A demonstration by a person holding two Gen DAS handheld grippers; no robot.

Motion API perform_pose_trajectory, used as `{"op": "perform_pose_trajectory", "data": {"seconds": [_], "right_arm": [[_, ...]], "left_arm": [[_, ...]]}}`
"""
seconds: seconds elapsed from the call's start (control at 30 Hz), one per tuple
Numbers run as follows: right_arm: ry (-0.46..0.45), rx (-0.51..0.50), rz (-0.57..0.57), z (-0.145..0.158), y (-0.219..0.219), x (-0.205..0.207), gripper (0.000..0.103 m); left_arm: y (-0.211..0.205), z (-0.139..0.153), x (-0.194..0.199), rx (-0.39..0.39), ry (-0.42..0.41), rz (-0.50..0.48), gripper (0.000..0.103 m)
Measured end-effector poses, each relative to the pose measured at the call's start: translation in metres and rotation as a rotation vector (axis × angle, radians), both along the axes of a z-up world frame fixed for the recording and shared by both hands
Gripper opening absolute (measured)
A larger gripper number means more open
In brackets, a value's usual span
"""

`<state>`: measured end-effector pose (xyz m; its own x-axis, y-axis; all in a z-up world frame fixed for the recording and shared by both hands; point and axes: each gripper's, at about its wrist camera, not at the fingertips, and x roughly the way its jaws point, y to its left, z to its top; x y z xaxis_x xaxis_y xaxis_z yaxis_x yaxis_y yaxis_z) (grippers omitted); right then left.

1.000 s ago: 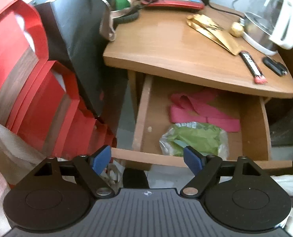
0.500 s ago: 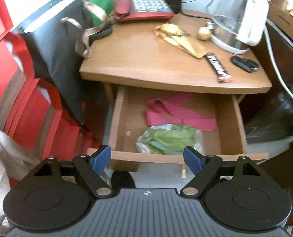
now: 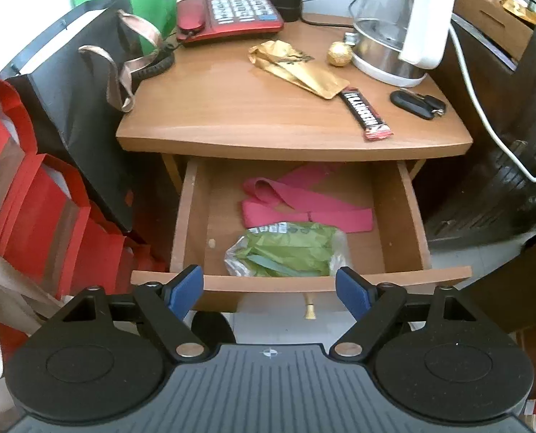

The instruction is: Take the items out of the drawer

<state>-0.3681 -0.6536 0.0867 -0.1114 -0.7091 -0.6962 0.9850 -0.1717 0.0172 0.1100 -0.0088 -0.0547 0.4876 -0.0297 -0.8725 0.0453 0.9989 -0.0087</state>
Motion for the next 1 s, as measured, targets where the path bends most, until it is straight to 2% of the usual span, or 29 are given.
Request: {"op": "perform_pose_trajectory", "data": {"seconds": [1.0], "right_arm": [[0.000,0.000,0.000,0.0001,0.0000,0.0000,0.103]], "left_arm": [[-0.0095,-0.0083,0.0018,-0.003,0.016,-0.017,0.084]]}}
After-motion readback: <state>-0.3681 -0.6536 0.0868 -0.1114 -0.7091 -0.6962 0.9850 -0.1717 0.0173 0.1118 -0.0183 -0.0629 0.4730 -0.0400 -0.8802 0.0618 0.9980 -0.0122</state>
